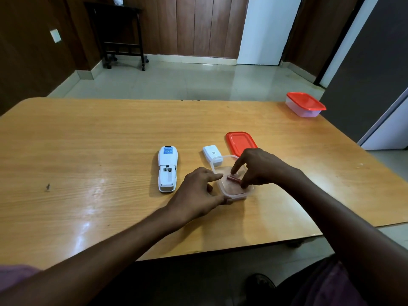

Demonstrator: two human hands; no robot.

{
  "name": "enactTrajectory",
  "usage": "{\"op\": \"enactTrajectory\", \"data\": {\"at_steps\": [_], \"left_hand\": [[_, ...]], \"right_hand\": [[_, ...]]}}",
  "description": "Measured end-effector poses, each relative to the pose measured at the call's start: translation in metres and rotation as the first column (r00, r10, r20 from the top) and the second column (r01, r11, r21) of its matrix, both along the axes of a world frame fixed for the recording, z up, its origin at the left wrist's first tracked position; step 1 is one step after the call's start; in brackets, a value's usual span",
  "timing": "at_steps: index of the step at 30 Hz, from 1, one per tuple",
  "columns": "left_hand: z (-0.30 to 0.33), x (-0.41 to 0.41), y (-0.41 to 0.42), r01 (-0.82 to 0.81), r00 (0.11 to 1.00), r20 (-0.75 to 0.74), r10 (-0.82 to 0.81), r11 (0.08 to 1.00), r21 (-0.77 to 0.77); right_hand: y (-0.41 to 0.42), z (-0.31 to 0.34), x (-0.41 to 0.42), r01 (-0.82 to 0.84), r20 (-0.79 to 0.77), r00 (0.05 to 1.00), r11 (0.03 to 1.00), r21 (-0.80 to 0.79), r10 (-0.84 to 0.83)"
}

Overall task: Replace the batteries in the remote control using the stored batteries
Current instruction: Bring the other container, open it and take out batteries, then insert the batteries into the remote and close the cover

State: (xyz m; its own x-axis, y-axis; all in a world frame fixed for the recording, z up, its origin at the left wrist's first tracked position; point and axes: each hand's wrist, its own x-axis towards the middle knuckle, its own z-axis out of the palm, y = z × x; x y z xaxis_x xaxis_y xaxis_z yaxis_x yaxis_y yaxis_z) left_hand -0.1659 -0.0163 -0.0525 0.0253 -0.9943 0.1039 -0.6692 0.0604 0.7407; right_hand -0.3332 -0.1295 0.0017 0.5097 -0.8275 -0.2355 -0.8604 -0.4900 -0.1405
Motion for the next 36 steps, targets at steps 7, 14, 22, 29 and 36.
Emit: {"op": "enactTrajectory", "data": {"at_steps": [7,14,22,29,36], "left_hand": [[-0.001,0.000,0.000,-0.003,1.000,0.003,0.003,1.000,0.014],[0.007,0.001,0.002,0.014,1.000,0.011,-0.014,1.000,0.013],[0.028,0.056,0.013,-0.190,0.980,0.052,0.194,0.979,-0.071],[0.030,0.111,0.016,-0.117,0.951,0.300,0.071,0.984,0.137],[0.026,0.117,0.008,-0.080,0.925,0.379,-0.001,0.977,0.197]], "right_hand": [[0.004,-0.004,0.005,0.019,0.022,1.000,0.986,-0.163,-0.016],[0.012,0.007,0.010,0.016,0.170,0.985,0.962,-0.273,0.032],[0.029,0.003,0.044,0.039,0.385,0.922,0.984,-0.174,0.032],[0.044,-0.015,0.086,-0.078,0.369,0.917,0.977,-0.199,0.149],[0.044,-0.011,0.096,-0.163,0.232,0.952,0.973,-0.162,0.198]]}}
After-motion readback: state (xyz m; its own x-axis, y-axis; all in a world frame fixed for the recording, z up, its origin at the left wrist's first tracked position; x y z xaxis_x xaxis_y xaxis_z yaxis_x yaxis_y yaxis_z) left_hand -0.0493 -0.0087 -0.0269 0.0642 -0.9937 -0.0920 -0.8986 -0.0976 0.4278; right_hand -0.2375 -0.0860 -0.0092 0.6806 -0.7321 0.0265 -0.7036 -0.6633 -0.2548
